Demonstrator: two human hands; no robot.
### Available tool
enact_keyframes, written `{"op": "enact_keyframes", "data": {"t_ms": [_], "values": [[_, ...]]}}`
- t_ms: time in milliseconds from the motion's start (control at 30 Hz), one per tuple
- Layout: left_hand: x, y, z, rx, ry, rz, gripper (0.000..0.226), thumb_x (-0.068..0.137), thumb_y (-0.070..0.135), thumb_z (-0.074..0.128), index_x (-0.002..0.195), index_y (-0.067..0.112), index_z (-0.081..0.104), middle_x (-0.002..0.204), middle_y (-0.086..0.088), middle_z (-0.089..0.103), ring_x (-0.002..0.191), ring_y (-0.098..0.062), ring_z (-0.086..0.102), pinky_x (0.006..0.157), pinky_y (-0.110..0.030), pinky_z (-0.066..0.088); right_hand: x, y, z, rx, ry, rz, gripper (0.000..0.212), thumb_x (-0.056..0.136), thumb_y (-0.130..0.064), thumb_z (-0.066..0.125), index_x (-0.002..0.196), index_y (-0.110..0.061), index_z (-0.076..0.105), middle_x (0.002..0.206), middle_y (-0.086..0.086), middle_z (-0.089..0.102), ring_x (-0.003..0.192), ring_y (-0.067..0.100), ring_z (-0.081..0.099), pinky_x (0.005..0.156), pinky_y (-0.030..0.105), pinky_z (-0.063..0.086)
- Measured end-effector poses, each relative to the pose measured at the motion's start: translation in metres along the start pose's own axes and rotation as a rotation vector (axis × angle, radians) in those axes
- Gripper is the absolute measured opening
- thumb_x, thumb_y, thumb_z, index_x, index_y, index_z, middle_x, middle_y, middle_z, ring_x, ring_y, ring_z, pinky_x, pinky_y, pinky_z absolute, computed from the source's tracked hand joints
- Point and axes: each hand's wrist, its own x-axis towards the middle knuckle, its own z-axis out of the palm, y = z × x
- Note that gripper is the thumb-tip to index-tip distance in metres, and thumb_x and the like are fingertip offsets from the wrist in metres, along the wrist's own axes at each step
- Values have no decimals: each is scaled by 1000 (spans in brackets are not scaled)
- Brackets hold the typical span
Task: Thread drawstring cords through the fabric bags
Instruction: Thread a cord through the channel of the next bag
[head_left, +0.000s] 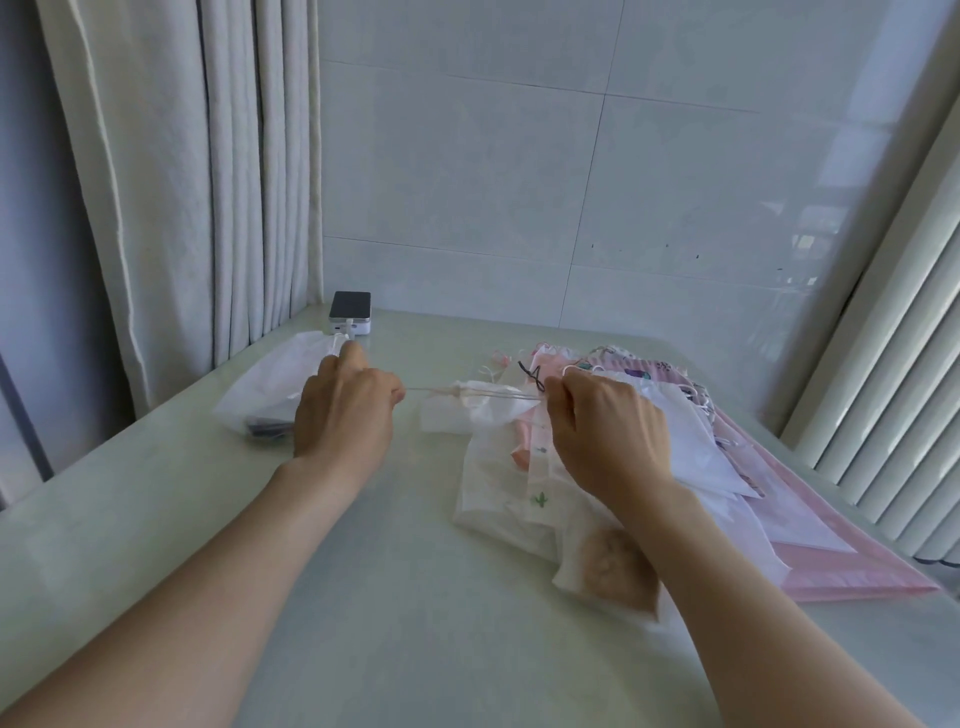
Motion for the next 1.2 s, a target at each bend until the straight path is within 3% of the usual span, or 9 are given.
{"op": "enact_keyframes", "data": {"t_ms": [133, 367, 467, 533, 733, 867, 1000, 1100, 1200], "values": [[-5, 15, -7, 18, 37, -38, 31, 108, 25, 47, 82, 18, 63, 77, -5, 56, 75, -38, 57, 61, -35, 36, -1, -5, 2, 106, -74, -156, 26, 101, -43, 47, 82, -24, 50, 89, -2, 52, 75, 25, 52, 74, 38, 43], [-6, 27, 1, -411, 172, 164, 28, 110, 31, 45, 99, 16, 65, 85, -2, 69, 78, -32, 63, 66, -44, 50, -4, -16, 5, -249, -44, -113, 20, 77, -37, 80, 85, -21, 73, 107, 4, 46, 99, 30, 43, 83, 39, 36], [-7, 27, 8, -497, 161, 191, 29, 111, 32, 40, 103, 16, 63, 93, 0, 74, 84, -29, 68, 70, -46, 54, -3, -23, -5, -172, -53, -15, 8, 87, -22, 69, 93, -18, 73, 103, 6, 60, 94, 33, 56, 74, 37, 41], [-7, 27, 12, -508, 164, 190, 24, 111, 27, 43, 105, 16, 63, 92, 3, 70, 82, -26, 64, 70, -45, 53, -4, -27, -9, -35, -99, 106, 19, 88, -15, 61, 104, -19, 71, 98, 6, 66, 89, 36, 63, 70, 37, 48], [-6, 26, 13, -485, 182, 184, 23, 111, 28, 42, 106, 18, 63, 97, 3, 67, 85, -23, 62, 72, -45, 53, -13, -41, -8, 179, -137, 181, 31, 86, -30, 59, 116, -26, 62, 89, -2, 57, 83, 28, 58, 68, 34, 44], [-7, 28, 12, -461, 175, 186, 24, 112, 28, 38, 108, 18, 60, 97, 2, 65, 86, -24, 60, 72, -45, 53, -15, -51, 1, 287, -79, 186, 28, 87, -48, 63, 108, -31, 65, 87, -4, 69, 91, 24, 65, 73, 35, 55], [-9, 32, 10, -507, 140, 204, 26, 113, 29, 32, 104, 18, 54, 95, 3, 62, 84, -23, 58, 72, -45, 50, -17, -55, 2, 22, -76, 89, 41, 94, -58, 59, 99, -17, 66, 88, 4, 67, 87, 35, 65, 69, 36, 48], [-11, 36, 10, -518, 126, 212, 26, 113, 29, 30, 105, 17, 53, 96, 2, 61, 85, -22, 57, 72, -44, 50, -14, -55, 4, -86, -114, 85, 49, 98, -57, 57, 71, -17, 46, 70, 0, 47, 72, 33, 56, 62, 34, 36], [-11, 36, 11, -522, 126, 250, 26, 112, 27, 30, 102, 17, 52, 94, 2, 60, 86, -22, 55, 74, -45, 49, -9, -55, 8, -122, -126, 85, 52, 100, -53, 56, 68, -18, 35, 73, 0, 42, 73, 32, 50, 64, 35, 36]]}}
